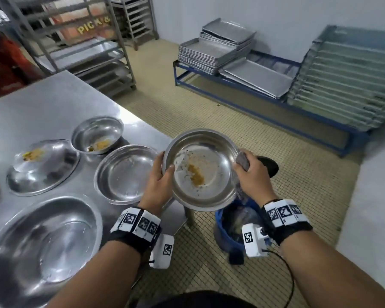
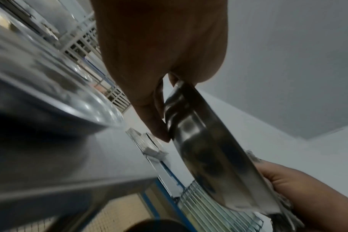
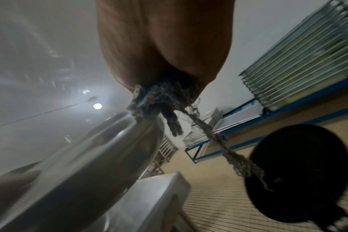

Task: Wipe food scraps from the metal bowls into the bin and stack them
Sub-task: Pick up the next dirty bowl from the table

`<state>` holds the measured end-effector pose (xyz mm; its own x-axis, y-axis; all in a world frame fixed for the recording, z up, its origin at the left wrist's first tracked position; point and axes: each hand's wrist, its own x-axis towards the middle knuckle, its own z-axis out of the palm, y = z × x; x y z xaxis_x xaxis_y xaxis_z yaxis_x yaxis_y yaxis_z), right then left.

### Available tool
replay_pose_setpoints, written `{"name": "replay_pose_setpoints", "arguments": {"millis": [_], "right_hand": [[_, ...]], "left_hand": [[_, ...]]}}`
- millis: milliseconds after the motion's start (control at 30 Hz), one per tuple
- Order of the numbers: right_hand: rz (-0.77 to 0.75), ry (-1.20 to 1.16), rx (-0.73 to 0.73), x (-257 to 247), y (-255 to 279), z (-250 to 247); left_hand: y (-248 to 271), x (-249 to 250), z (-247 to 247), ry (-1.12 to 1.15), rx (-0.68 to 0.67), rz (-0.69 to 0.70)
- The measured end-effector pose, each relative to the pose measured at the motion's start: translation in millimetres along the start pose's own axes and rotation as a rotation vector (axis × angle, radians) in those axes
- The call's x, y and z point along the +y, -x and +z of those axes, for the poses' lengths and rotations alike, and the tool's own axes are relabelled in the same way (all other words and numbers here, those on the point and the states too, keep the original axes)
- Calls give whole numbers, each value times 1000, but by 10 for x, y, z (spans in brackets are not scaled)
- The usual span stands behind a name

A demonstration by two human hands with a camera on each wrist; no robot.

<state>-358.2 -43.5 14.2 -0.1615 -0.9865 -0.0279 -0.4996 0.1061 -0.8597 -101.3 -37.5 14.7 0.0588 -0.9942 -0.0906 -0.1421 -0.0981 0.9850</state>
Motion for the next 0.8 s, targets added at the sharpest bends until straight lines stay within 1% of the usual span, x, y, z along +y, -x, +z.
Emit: {"name": "replay_pose_setpoints", "arguments": {"millis": [167, 333, 433, 567, 667, 800], "right_hand": [[116, 50, 36, 664, 160, -322], [250, 64, 44, 1060, 194, -350], [281, 61, 58, 1185, 154, -358], [331, 117, 65, 1255, 26, -455], [368, 139, 90, 1261, -121, -536], [380, 133, 147, 1289, -262, -595]], "left_hand": [[-21, -183, 641, -12, -85, -98], [-90, -313, 983, 69, -134, -163], [-247, -414, 1087, 35, -173, -165], [-564, -516, 1218, -53, -225, -147], [-745, -466, 1326, -70, -288, -155], [-848, -342, 1432, -49, -376, -176]]}}
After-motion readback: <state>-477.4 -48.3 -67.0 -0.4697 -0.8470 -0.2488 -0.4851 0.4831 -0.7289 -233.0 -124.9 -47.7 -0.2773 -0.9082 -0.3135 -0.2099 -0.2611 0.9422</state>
